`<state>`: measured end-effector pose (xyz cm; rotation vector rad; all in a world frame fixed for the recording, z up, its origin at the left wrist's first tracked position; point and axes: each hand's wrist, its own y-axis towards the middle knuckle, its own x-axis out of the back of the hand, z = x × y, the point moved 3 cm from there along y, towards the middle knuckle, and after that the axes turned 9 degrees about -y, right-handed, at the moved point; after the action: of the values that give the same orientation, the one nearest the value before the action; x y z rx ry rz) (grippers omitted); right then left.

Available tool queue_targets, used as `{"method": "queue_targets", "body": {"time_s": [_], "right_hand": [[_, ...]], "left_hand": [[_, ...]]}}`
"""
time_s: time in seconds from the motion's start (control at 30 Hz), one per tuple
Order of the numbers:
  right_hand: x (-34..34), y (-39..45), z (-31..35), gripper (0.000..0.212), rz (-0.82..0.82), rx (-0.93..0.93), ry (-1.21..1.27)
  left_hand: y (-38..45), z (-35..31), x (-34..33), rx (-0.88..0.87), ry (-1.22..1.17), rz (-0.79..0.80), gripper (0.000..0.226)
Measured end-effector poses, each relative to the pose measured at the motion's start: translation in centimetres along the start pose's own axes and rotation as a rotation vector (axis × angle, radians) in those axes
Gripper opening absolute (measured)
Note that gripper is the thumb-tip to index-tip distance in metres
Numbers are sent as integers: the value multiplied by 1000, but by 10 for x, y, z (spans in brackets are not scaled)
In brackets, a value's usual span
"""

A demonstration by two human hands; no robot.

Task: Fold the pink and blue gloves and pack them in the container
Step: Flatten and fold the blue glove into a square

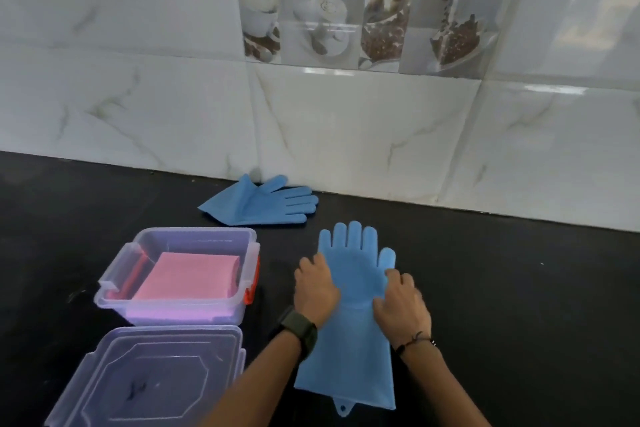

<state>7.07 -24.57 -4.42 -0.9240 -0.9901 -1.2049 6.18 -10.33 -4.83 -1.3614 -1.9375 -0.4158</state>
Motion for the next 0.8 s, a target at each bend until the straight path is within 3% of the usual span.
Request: {"method": "queue_targets", "body": {"time_s": [0.13, 0.23, 0.33, 0.4, 0.5, 0.6, 0.7, 0.8], "right_hand": [[17, 70, 66, 34, -140, 310, -4], [2, 122, 135, 32, -64, 549, -109], [-35, 155, 173, 32, 34, 700, -405], [-56, 173, 179, 31, 14, 732, -510], [-63, 188, 177, 27, -86, 755, -501], [-58, 192, 160, 23, -114, 841, -497], [-38, 181, 129, 18, -167, 967, -431], [-4, 160, 102, 15, -335, 1112, -299]], "left_hand": [[-1, -2, 13, 17, -126, 38, 33], [-4, 2, 18, 20, -196, 53, 30], [0, 13, 13, 53, -225, 88, 22], [10, 20, 11, 90, -227, 52, 30], [33, 16, 22, 111, -222, -118, 22], [59, 9, 33, 45, -138, -283, 52], [84, 6, 27, -9, 165, -258, 63], [101, -1, 15, -94, 330, -210, 52]]}}
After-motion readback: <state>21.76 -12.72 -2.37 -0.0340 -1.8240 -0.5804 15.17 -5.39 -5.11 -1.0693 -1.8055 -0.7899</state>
